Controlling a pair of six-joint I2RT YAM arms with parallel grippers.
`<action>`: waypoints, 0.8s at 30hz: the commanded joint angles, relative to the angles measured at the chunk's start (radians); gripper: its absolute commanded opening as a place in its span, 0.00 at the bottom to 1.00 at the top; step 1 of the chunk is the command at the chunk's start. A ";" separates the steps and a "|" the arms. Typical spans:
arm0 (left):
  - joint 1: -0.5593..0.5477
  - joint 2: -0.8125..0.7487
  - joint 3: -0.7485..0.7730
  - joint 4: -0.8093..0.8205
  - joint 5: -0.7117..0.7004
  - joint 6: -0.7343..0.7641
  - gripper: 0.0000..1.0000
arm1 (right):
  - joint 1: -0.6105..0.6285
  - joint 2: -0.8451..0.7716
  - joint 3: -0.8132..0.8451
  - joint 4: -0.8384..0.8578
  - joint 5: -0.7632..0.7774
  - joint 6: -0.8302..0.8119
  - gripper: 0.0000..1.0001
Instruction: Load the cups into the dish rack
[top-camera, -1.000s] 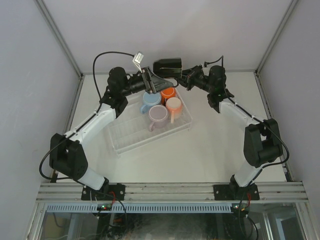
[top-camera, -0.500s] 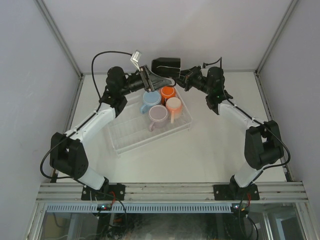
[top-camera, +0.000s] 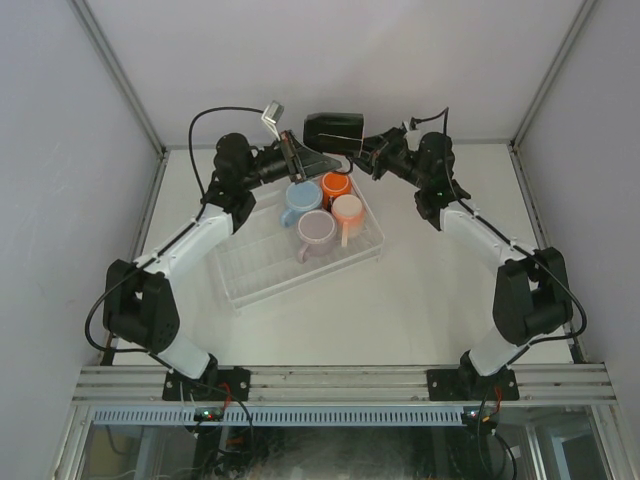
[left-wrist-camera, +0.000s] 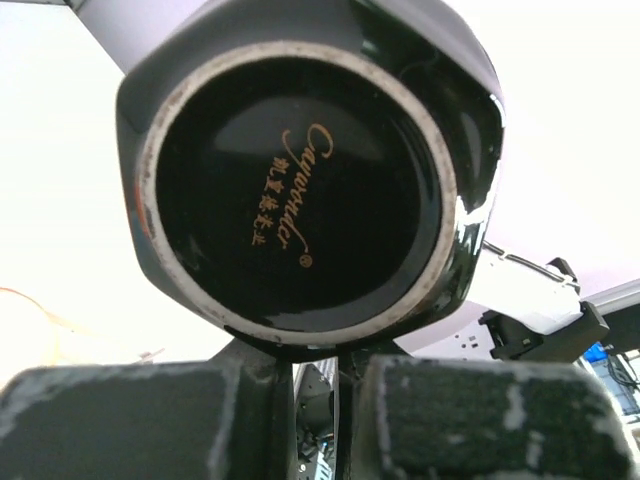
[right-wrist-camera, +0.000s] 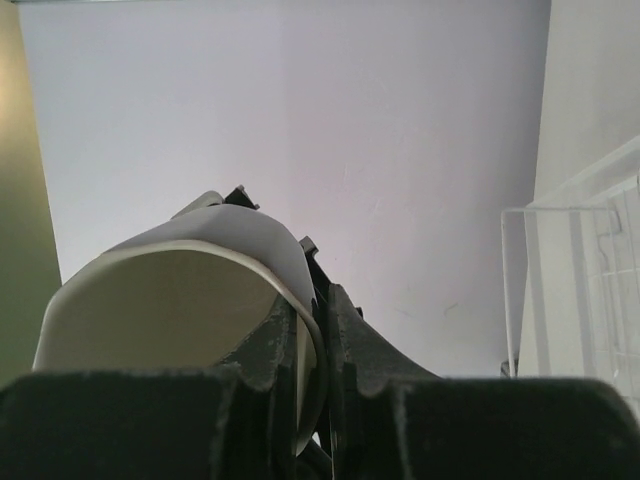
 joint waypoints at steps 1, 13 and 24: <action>0.012 -0.008 0.033 0.170 -0.023 0.063 0.00 | 0.041 -0.071 -0.001 -0.061 -0.115 -0.080 0.00; 0.052 -0.012 -0.009 0.237 -0.004 -0.080 0.00 | 0.005 -0.077 -0.001 -0.072 -0.145 -0.156 0.14; 0.064 -0.007 -0.043 0.242 0.005 -0.117 0.00 | -0.023 -0.092 0.001 -0.089 -0.144 -0.211 0.27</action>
